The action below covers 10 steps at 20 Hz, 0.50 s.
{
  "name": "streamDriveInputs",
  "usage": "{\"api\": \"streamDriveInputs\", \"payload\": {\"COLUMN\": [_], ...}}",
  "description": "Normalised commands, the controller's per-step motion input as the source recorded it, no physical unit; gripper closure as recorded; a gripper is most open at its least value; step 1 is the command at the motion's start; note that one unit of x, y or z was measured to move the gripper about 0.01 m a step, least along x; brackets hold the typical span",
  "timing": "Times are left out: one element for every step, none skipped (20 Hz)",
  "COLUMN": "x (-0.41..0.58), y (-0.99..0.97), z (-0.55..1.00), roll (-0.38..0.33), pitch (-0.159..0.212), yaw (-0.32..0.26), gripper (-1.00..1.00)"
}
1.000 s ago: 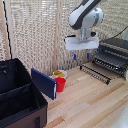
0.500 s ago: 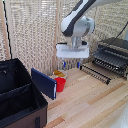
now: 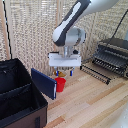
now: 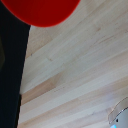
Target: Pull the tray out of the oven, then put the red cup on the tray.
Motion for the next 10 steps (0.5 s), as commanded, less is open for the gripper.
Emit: {"api": "streamDriveInputs", "payload": {"x": [0.197,0.194,0.226,0.209,0.214,0.226,0.211,0.203,0.166,0.134], "y": [-0.05,-0.09,-0.13,-0.16,-0.18,-0.17,-0.12,-0.11,-0.07,-0.08], "z": [-0.01,0.0,0.0,0.0,0.0,0.0,-0.06,-0.15,-0.2,-0.24], "roll": [-0.05,-0.055,-0.066,-0.068,-0.071,-0.073,-0.083,-0.091,-0.128,-0.147], "pitch": [-0.009,-0.007,-0.01,-0.01,-0.01,-0.01,0.0,0.0,0.0,0.0], "yaw": [0.061,0.068,0.072,0.072,0.069,0.071,0.073,0.076,0.081,0.086], "gripper": [-1.0,-1.0,-1.0,-1.0,-1.0,-1.0,-1.0,-1.0,-1.0,-1.0]}}
